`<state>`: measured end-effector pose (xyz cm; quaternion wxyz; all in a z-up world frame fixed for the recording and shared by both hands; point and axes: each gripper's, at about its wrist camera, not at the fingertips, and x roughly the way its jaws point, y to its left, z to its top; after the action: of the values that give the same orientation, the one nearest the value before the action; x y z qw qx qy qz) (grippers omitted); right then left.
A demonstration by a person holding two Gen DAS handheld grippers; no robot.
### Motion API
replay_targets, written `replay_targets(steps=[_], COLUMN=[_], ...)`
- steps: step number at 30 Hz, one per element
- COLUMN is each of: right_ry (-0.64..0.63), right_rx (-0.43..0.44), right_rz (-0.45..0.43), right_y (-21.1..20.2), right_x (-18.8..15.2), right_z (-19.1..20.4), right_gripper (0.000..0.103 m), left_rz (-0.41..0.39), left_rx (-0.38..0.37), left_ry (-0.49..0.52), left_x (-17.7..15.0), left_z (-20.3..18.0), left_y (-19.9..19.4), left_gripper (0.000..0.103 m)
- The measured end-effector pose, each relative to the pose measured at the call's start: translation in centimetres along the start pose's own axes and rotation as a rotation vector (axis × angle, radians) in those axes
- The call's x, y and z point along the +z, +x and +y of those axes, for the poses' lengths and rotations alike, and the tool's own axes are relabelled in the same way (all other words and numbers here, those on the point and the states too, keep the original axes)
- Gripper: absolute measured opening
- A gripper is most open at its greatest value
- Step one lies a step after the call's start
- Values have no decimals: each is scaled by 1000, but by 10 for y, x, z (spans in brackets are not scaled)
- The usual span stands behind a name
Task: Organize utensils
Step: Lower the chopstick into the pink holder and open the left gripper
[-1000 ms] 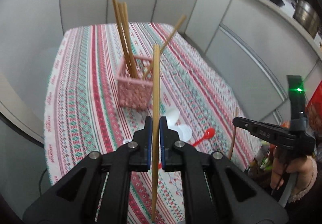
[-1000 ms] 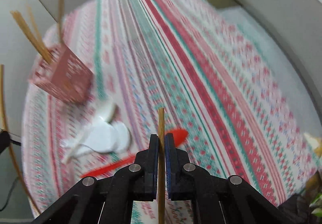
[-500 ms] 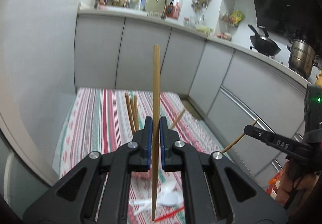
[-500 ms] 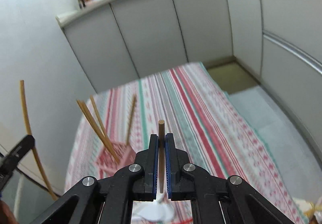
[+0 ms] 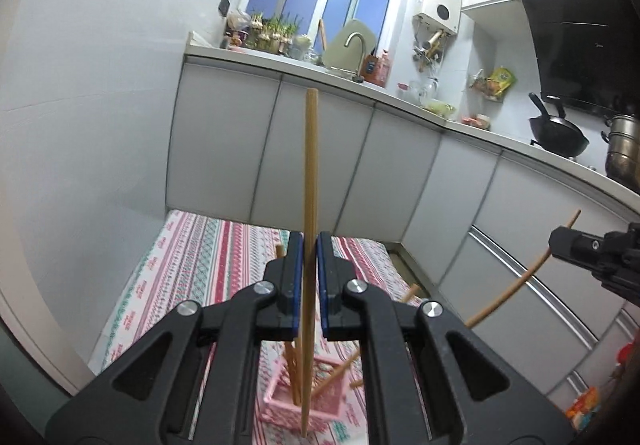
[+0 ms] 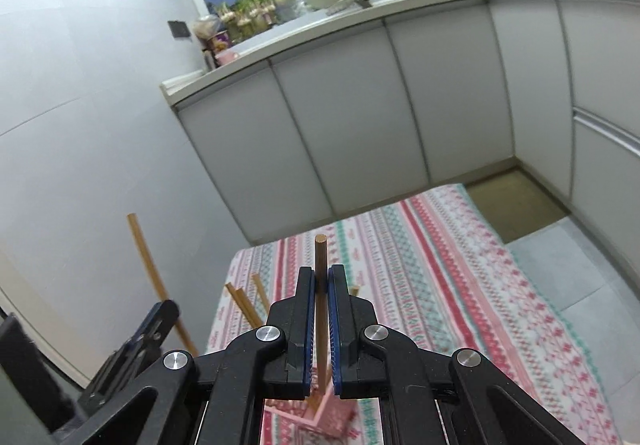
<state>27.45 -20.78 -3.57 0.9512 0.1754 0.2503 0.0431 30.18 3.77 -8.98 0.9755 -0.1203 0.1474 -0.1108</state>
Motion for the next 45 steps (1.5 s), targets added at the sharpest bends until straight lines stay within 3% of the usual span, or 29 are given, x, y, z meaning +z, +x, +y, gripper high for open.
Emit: replay_targets(steps=[8,22,37,45], right_ry=[-31,-67,-61,-47], right_rx=[-2,8,8,18], right_rz=[31,169,238,273], right_y=[26,67,86,100], right_x=[-7,-35,-45,-48], right_z=[3,2,-6,-12], right_gripper=[5,5,6,6], left_rz=[-42,50,141,195], left_rx=[-1,15,-14,-23], left_ry=[17,92,97,54], left_x=[-3,-29,-35,-29], left_z=[-4,-6,-5,-2], left_y=[15,44,53,41], left_gripper=[8,8,8,31])
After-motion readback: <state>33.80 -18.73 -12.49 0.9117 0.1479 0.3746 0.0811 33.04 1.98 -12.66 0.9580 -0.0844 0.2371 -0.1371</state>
